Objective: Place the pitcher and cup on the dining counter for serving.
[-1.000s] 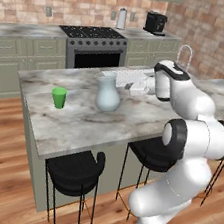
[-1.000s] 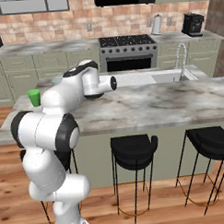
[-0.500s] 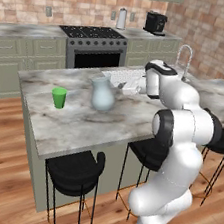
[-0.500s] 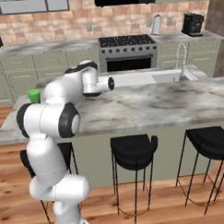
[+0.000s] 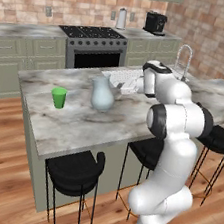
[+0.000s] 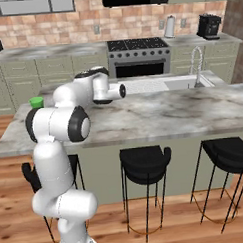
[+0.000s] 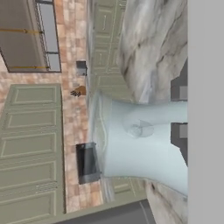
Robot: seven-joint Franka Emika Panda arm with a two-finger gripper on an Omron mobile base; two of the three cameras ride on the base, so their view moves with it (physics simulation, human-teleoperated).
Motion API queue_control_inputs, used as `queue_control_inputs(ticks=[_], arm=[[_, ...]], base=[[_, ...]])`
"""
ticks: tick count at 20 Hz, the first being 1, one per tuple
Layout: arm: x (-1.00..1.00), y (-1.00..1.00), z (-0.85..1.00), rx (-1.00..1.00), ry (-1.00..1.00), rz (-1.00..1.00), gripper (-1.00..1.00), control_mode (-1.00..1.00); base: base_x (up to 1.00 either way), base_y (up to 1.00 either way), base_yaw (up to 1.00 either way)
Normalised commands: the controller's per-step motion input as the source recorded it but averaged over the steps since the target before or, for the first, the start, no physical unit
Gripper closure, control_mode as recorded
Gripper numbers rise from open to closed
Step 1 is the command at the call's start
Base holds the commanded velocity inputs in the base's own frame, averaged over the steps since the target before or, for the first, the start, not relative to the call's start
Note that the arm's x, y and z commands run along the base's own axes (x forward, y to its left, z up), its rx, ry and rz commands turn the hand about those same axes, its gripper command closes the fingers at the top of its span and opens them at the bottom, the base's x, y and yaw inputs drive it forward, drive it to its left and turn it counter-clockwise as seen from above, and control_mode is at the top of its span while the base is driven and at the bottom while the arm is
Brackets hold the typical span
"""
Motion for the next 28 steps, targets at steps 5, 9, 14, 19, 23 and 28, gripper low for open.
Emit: queue_control_inputs(ticks=[5, 9, 14, 19, 23, 28], arm=[[0.01, 0.0, -0.39, 0.0, 0.02, 0.02, 1.0, -1.0], [0.0, 0.0, -0.14, 0.0, 0.01, 0.06, 1.0, -1.0], [-0.15, 0.0, -0.28, -0.09, 0.0, 0.19, 1.0, -1.0], [-0.04, 0.0, -0.04, -0.03, 0.0, 0.08, 1.0, -1.0], [0.0, 0.0, 0.0, 0.0, 0.0, 0.0, -1.0, -1.0], [0.0, -0.02, 0.0, 0.0, 0.0, 0.0, -1.0, -1.0]], base=[[0.0, 0.0, 0.0], [0.0, 0.0, 0.0], [0.0, 0.0, 0.0], [0.0, 0.0, 0.0], [0.0, 0.0, 0.0], [0.0, 0.0, 0.0]])
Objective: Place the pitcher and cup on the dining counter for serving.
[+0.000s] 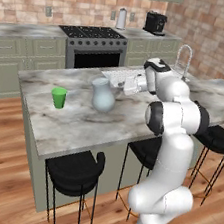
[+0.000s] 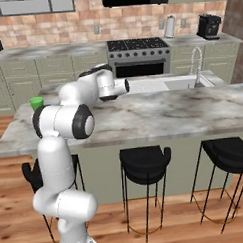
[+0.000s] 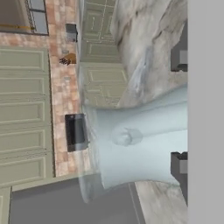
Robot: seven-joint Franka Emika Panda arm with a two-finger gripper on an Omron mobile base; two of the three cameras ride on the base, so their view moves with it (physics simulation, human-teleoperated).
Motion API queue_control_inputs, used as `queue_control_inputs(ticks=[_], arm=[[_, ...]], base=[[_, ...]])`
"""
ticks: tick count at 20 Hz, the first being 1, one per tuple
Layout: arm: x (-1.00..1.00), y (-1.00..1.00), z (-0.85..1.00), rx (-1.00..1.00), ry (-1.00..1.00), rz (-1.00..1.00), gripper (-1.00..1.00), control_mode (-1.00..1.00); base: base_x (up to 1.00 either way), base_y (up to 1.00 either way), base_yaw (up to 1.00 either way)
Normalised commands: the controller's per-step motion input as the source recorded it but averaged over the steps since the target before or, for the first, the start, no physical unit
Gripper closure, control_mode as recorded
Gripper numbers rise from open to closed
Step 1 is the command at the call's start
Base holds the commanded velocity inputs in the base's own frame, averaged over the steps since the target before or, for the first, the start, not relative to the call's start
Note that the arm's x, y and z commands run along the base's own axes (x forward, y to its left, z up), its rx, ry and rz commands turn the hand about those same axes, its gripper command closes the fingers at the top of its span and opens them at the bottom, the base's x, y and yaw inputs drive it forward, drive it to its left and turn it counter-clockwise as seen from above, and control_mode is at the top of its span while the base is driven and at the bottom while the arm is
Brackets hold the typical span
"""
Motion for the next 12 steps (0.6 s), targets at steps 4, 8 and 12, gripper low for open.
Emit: queue_control_inputs(ticks=[4, 8, 12], arm=[[-0.1, -0.18, 0.0, 0.0, 0.0, 0.0, -1.0, -1.0], [-0.31, -0.32, 0.0, 0.0, 0.0, 0.0, -1.0, -1.0], [-0.53, -0.56, 0.07, 0.0, 0.0, 0.0, -1.0, -1.0]], base=[[0.0, 0.0, 0.0], [0.0, 0.0, 0.0], [0.0, 0.0, 0.0]])
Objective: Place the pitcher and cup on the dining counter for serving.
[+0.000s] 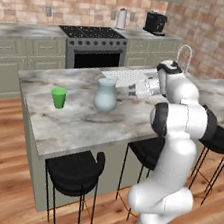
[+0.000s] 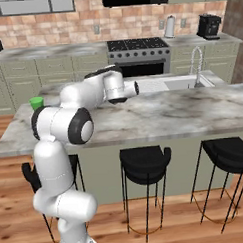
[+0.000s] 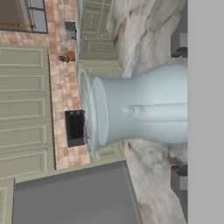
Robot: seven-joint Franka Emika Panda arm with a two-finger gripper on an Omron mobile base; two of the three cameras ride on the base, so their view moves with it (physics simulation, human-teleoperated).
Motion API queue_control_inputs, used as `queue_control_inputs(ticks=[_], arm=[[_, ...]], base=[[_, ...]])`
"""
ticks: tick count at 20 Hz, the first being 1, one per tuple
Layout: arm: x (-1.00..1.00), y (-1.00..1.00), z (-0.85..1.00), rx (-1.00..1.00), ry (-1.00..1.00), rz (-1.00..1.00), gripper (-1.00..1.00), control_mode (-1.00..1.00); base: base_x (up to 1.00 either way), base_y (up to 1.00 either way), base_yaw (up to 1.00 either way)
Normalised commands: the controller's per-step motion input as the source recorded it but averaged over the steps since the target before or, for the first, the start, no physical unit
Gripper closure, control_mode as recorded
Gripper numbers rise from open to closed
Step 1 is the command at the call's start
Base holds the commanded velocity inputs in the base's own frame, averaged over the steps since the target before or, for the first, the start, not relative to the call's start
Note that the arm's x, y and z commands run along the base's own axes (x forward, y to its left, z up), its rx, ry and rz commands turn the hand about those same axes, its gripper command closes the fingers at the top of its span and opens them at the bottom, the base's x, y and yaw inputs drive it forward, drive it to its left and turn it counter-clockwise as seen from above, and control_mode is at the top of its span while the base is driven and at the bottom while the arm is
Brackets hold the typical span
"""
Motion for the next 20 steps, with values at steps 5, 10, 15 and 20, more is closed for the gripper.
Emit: queue_control_inputs(ticks=[5, 10, 15, 20], arm=[[-0.79, -0.64, 0.3, 0.0, 0.0, 0.0, -1.0, -1.0], [-1.0, -0.26, 0.67, 0.0, -0.02, 0.01, -1.0, -1.0], [-1.0, 0.07, 0.78, 0.0, -0.13, 0.06, -1.0, -1.0], [-1.0, 0.55, 0.73, -0.07, -0.16, 0.08, -1.0, -1.0]], base=[[0.0, 0.0, 0.0], [0.0, 0.0, 0.0], [0.0, 0.0, 0.0], [0.0, 0.0, 0.0]])
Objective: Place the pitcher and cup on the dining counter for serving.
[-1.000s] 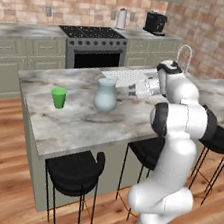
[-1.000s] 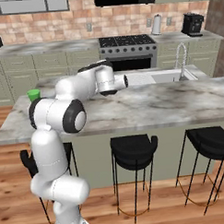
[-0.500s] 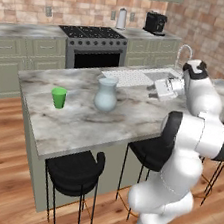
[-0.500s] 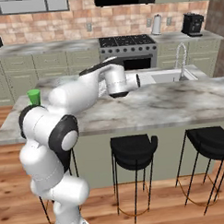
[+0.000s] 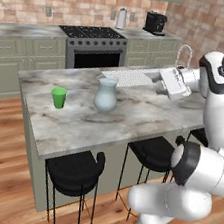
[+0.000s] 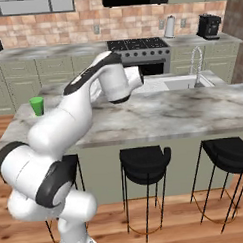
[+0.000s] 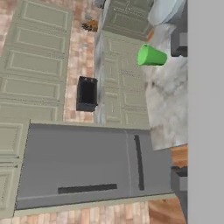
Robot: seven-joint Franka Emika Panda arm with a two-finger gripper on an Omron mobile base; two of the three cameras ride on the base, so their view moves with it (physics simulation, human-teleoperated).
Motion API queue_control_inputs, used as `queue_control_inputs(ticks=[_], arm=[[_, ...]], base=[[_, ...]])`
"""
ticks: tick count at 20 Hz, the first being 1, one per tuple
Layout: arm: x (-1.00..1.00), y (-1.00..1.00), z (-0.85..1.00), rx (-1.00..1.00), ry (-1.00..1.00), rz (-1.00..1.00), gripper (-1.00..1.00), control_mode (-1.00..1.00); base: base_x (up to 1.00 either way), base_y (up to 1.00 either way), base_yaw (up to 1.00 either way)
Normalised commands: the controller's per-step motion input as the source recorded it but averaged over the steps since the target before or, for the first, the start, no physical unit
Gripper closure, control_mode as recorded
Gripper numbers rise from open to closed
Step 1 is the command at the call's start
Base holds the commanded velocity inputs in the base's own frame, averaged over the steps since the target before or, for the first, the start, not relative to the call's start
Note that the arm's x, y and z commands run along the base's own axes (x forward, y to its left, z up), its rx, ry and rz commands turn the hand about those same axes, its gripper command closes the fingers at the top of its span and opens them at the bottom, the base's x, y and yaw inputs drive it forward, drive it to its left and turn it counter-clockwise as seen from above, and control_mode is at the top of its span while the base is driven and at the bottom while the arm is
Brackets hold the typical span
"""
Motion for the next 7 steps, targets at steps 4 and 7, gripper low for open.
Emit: queue_control_inputs(ticks=[4, 7], arm=[[-1.0, 0.74, 0.58, -0.17, -0.21, 0.12, -1.0, -1.0], [-1.0, 0.91, 0.36, -0.31, -0.2, 0.14, -1.0, -1.0]], base=[[0.0, 0.0, 0.0], [0.0, 0.0, 0.0]])
